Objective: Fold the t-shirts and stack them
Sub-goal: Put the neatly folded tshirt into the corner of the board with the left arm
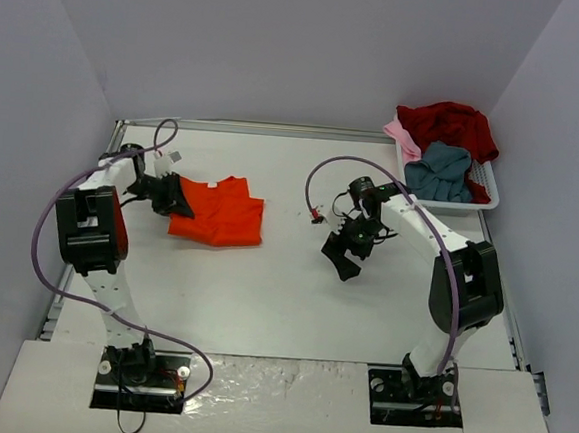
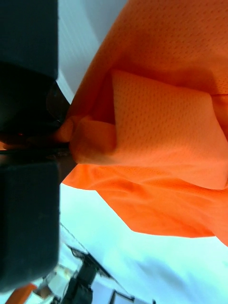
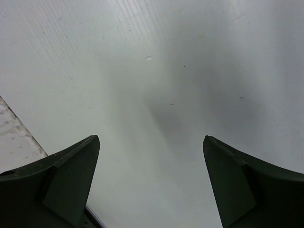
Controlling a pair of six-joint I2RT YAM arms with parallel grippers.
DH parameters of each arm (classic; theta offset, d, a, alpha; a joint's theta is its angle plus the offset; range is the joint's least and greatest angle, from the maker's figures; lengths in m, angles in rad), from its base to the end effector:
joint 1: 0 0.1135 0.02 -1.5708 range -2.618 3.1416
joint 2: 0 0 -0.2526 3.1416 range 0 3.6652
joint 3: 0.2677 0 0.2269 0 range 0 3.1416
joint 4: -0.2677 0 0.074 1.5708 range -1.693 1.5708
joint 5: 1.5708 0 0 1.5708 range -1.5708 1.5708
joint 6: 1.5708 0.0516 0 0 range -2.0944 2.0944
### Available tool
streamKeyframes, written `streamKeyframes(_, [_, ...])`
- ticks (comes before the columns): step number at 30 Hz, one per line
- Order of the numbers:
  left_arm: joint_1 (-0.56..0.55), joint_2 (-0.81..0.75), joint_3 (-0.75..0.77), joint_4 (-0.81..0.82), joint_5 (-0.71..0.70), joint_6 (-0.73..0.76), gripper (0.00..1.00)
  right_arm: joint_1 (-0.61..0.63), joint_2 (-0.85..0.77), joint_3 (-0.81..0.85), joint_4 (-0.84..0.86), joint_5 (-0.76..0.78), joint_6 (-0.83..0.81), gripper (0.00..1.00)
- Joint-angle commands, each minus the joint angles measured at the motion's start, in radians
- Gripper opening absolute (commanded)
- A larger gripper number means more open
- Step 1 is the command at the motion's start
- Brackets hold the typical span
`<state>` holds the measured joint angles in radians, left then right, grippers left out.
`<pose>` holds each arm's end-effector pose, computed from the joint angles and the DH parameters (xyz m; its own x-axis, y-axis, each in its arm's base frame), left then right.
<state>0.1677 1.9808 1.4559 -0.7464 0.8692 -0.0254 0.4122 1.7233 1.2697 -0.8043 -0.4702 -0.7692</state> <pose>0.3731 0.0232 0.1849 -0.9447 -0.1765 -0.2764 0.0905 0.6697 -0.7371 0.2823 0.1489 0.2071 -0.2890 -0.8031 -0.5210 -0.9548 0.2816 0.0956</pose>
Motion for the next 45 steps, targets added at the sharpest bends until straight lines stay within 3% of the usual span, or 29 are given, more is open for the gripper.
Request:
streamKeyframes(1, [0.058,0.015,0.113,-0.234,-0.062,0.223,0.02,-0.019,-0.039,-0.033,0.042,0.001,0.036,0.86])
streamKeyframes(6, [0.173,0.026,0.176,-0.315,-0.212,0.384,0.02,-0.036,-0.025,-0.044,0.070,-0.024,0.057,0.87])
streamKeyframes(13, [0.266,0.039,0.273,-0.321,-0.337,0.485,0.02,-0.039,-0.031,-0.061,0.068,-0.036,0.056,0.89])
streamKeyframes(18, [0.291,0.049,0.296,-0.268,-0.410,0.480,0.02,-0.044,-0.034,-0.069,0.068,-0.045,0.051,0.89])
streamKeyframes(41, [0.319,0.081,0.354,-0.174,-0.476,0.432,0.03,-0.069,-0.001,-0.073,0.071,-0.056,0.038,0.90])
streamKeyframes(42, [0.319,0.079,0.351,-0.173,-0.476,0.433,0.07,-0.070,-0.001,-0.073,0.071,-0.059,0.036,0.90])
streamKeyframes(43, [0.319,0.078,0.344,-0.171,-0.470,0.439,0.28,-0.072,-0.001,-0.075,0.073,-0.059,0.034,0.90])
streamKeyframes(44, [0.319,0.078,0.343,-0.171,-0.469,0.441,0.41,-0.073,0.001,-0.076,0.074,-0.059,0.034,0.90])
streamKeyframes(45, [0.319,0.073,0.342,-0.169,-0.478,0.441,0.44,-0.073,0.001,-0.078,0.074,-0.059,0.034,0.90])
